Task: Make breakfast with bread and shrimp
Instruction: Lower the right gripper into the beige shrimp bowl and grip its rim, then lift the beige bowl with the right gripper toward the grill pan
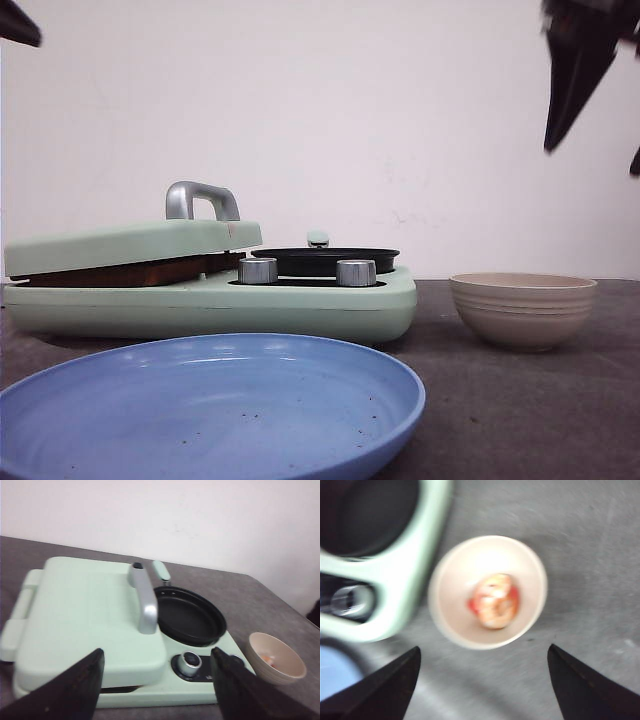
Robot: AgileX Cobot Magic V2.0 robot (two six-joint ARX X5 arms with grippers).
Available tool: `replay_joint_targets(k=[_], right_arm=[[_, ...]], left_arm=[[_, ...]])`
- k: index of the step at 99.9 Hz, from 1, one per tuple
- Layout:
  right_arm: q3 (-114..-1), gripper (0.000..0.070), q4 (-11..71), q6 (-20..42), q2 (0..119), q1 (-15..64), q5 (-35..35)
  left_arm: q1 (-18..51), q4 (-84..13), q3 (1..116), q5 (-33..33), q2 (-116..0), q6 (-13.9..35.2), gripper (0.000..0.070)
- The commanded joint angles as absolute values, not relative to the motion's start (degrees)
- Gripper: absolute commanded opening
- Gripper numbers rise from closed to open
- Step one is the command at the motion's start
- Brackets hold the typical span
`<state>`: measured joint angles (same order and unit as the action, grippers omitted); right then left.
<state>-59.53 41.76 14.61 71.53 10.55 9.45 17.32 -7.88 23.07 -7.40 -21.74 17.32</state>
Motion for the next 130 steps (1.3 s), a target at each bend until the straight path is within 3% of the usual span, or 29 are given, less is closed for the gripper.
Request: replay_joint_targets(k=[1,44,116,130], right_arm=[[-61.7,0.0509,41.7,12.5,76.2,9.6,9.7],[-65.3,0.0505,37.8,10.9,93.9,6.2,10.7],[-65.3,0.0446,32.1,10.0,98.9,4.3,10.5],[-65.3,0.0395,31.0,10.0,98.9,4.3,10.5]], left_arm=[[17.5,-8.8,23.5,-7.0,-21.1,17.1,0.0364],[17.5,-10.8,23.5,-6.8,-19.8,17.1,0.0364],[17.5,-11.5,23.5,-6.9,-19.8,17.2,0.0364],[17.5,-12.3,23.5,-6.8,-19.8,17.2,0.0364]])
